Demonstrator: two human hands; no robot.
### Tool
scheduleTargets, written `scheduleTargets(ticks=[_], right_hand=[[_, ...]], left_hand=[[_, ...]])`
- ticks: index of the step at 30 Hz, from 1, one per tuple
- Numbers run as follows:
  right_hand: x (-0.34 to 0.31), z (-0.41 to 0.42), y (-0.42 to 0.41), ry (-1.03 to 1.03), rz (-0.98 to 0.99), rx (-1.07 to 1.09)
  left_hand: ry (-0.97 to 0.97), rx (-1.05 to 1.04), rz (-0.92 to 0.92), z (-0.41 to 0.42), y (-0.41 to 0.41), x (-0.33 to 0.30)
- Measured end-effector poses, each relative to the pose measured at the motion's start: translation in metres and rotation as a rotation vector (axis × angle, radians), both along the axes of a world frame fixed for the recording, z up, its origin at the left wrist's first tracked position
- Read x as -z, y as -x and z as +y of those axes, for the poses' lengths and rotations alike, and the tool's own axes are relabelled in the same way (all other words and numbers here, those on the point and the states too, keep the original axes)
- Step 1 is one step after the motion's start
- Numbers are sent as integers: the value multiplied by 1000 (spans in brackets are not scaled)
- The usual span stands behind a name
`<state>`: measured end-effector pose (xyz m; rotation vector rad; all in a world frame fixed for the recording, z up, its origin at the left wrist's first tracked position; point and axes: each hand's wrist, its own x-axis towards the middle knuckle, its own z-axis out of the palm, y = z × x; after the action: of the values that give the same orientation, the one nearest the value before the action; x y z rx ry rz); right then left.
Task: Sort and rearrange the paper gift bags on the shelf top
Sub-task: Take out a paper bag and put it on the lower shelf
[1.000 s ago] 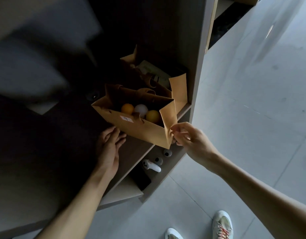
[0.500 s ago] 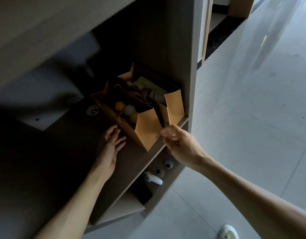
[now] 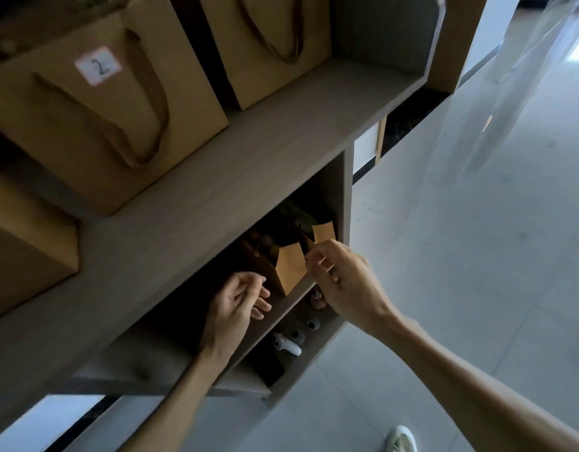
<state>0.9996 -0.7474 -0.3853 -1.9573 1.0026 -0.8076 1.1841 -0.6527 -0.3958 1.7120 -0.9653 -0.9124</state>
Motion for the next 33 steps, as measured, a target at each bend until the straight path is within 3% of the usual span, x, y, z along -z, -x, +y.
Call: scheduleTargets(ticks=[10, 20, 27, 33], right_hand=[[-134, 19, 28, 92, -101, 125], [-241, -30, -6, 262, -132, 19], [-291, -92, -55, 314, -169, -116], [-311, -151, -104, 364, -172, -280]], left_hand=[[26, 219, 25, 49, 38, -126], [233, 237, -128, 18, -1, -233], [304, 84, -427, -24, -45, -294], [243, -122, -851, -52, -86, -309]])
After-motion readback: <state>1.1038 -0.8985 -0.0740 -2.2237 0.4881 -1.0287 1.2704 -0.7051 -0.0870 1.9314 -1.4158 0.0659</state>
